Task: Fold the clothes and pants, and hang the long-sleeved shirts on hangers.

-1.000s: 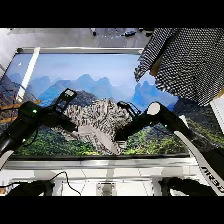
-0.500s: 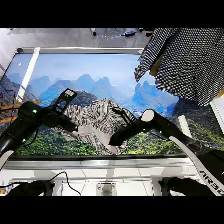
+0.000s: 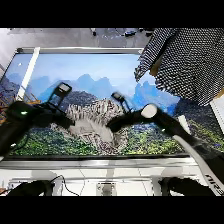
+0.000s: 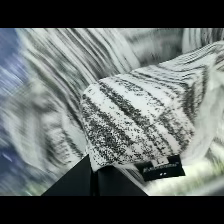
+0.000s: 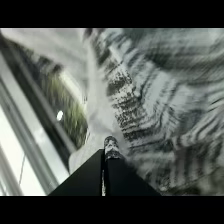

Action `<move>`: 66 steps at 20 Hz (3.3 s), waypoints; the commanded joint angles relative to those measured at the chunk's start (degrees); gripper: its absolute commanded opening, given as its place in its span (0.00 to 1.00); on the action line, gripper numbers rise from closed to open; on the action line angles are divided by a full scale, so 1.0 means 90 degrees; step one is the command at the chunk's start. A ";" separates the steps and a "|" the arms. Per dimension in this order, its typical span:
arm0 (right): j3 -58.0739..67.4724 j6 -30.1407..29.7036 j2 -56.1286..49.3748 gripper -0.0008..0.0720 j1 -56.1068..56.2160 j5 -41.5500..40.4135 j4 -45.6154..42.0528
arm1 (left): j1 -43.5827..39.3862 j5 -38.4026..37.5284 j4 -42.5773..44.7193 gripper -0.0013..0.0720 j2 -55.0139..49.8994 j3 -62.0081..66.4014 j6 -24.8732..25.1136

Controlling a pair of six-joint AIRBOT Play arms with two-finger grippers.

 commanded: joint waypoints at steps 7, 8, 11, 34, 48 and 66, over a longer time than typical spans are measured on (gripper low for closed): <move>0.3910 -0.0112 0.1994 0.07 -0.0998 -0.0095 -0.0197 | 0.0000 -0.2222 0.0202 0.05 0.2256 0.2997 0.0177; 0.4299 -0.0112 0.2113 0.07 -0.0998 -0.0090 -0.0204 | 0.0000 -0.2220 -0.0029 0.05 0.2278 0.3371 0.0520; 0.5146 -0.0087 0.2327 0.07 -0.0998 0.0287 -0.0194 | 0.0000 -0.2212 -0.0563 0.05 0.2232 0.4095 0.1137; -0.0891 0.1724 0.2237 0.07 -0.0459 -0.0189 -0.1715 | 0.0002 -0.0559 -0.0799 0.05 -0.1506 0.0852 0.0355; -0.0148 -0.1797 0.0619 0.64 -0.0350 -0.0622 -0.1639 | 0.0000 -0.0585 -0.1802 0.05 -0.1503 0.0852 0.0908; 0.1141 -0.2256 -0.1523 0.07 -0.0457 0.0260 -0.0619 | 0.0002 -0.0593 -0.1705 0.05 -0.1445 0.0855 0.0998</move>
